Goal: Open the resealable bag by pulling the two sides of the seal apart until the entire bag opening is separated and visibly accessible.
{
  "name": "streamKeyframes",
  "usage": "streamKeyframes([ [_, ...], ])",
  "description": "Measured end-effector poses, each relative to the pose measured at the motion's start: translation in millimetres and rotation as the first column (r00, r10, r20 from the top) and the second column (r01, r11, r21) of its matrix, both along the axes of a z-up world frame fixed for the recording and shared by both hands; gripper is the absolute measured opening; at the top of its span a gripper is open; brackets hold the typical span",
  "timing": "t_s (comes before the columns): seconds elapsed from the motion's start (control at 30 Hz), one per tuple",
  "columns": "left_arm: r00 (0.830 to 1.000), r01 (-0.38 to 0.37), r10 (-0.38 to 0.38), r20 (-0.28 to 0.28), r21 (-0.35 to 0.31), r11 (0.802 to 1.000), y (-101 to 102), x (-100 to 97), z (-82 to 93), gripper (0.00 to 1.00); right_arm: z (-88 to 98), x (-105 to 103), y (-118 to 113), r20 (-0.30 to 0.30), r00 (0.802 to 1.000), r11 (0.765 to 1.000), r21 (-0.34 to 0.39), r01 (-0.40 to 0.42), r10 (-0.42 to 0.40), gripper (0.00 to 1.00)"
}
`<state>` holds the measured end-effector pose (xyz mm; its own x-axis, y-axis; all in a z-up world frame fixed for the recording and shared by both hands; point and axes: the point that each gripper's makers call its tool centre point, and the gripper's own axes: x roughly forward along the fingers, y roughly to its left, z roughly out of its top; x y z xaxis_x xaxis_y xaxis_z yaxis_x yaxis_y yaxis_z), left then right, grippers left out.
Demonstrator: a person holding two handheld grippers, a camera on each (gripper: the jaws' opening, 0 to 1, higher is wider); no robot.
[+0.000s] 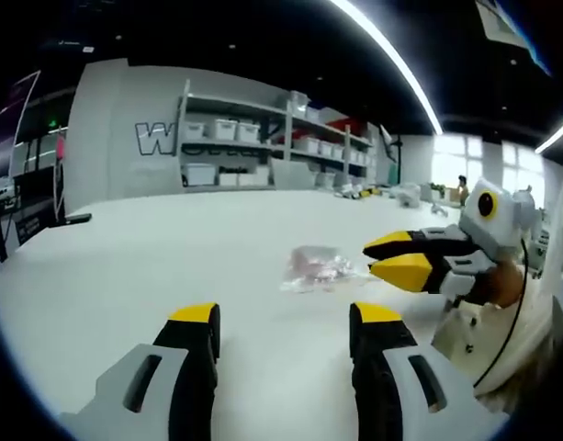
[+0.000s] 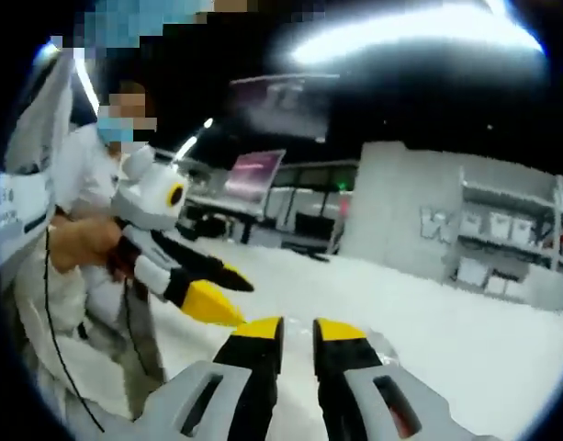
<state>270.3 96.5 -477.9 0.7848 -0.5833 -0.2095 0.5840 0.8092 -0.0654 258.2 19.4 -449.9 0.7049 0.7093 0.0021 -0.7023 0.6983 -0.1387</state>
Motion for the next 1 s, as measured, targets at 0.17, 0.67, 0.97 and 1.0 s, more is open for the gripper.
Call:
streamKeyframes([
  [0.17,1.000,0.019,-0.019,0.003,0.012,1.000,-7,-4.0,0.4,0.57,3.9,4,-5,-0.020,0.998,0.998,0.006,0.057,-0.057,0.11],
  [0.67,0.996,0.094,-0.094,0.004,-0.010,0.996,-32,-13.2,-2.0,0.48,3.8,7,11,-0.025,0.996,0.991,-0.103,0.081,-0.084,0.12],
  [0.97,0.994,0.113,-0.112,0.006,-0.030,0.993,-35,-15.1,-2.4,0.49,3.8,1,25,0.060,0.995,0.937,-0.337,0.091,-0.075,0.13],
  [1.0,0.994,0.114,-0.113,0.007,-0.034,0.993,-36,-15.4,-2.0,0.49,3.9,3,24,0.061,0.995,0.936,-0.340,0.093,-0.077,0.13],
])
